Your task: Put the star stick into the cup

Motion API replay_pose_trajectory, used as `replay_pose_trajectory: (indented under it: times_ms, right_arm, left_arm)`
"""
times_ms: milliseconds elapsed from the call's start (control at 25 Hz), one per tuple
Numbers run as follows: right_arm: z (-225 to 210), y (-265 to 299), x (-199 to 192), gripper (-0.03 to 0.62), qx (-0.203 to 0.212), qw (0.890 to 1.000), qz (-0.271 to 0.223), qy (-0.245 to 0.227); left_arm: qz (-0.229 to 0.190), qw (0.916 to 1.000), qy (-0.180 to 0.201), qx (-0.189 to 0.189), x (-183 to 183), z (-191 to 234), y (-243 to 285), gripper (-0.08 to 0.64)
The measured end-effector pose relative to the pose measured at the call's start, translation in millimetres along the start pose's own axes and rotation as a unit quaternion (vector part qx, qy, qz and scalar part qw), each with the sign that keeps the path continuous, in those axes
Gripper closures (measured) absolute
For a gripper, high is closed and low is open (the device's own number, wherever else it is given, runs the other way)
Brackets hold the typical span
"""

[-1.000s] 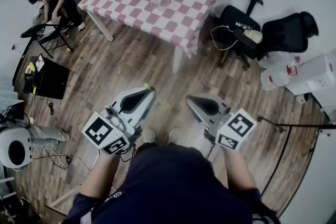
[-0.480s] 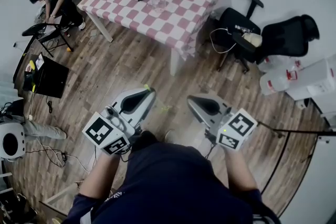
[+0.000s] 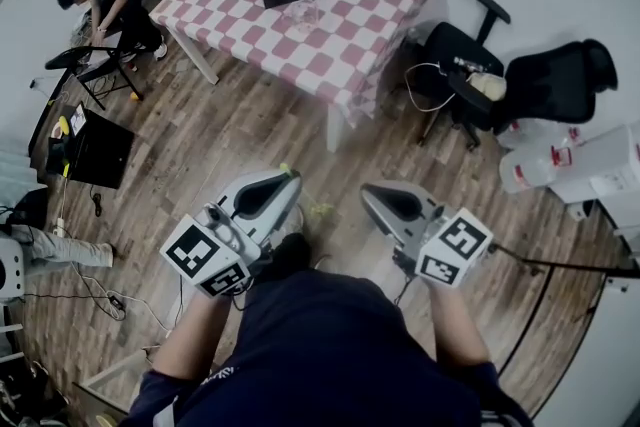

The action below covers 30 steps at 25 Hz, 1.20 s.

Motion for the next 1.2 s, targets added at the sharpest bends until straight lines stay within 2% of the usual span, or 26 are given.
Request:
replay_pose_trajectory:
  times_ms: [200, 400, 600, 960, 1200]
  right_arm:
    - [-15, 27, 4, 0.575, 0.0, 1.0, 0.005, -0.001]
    - [-44, 69, 9, 0.575, -0.015, 1.0, 0.017, 0.006]
    - [-75, 139, 31, 0.575, -0.04, 0.999, 0.019, 0.021]
    - [-124, 275, 80, 0.576, -0.052, 0.997, 0.038, 0.035]
    - [-149, 336, 95, 0.576, -0.06, 0.996, 0.051, 0.039]
  left_arm:
    - [-0.006, 0.9999, -0.008, 0.001, 1, 35, 4, 0.526]
    - [-0.011, 0.9998, -0.016, -0.007, 2, 91, 13, 0.526]
    - [-0.004, 0.9994, -0.027, -0.02, 11, 171, 18, 0.526]
    - [0.014, 0.9984, -0.046, -0.031, 44, 325, 24, 0.526]
    - [0.019, 0.9977, -0.056, -0.034, 54, 402, 28, 0.526]
Point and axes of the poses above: the fingertips, and each gripper's own axes: y forward along the fingers, z to its left, x out of its top, the point moved 3 cm from there along -y, backward along the fingers, and after that the axes turned 12 degrees about -x, right-handed, at the moved point
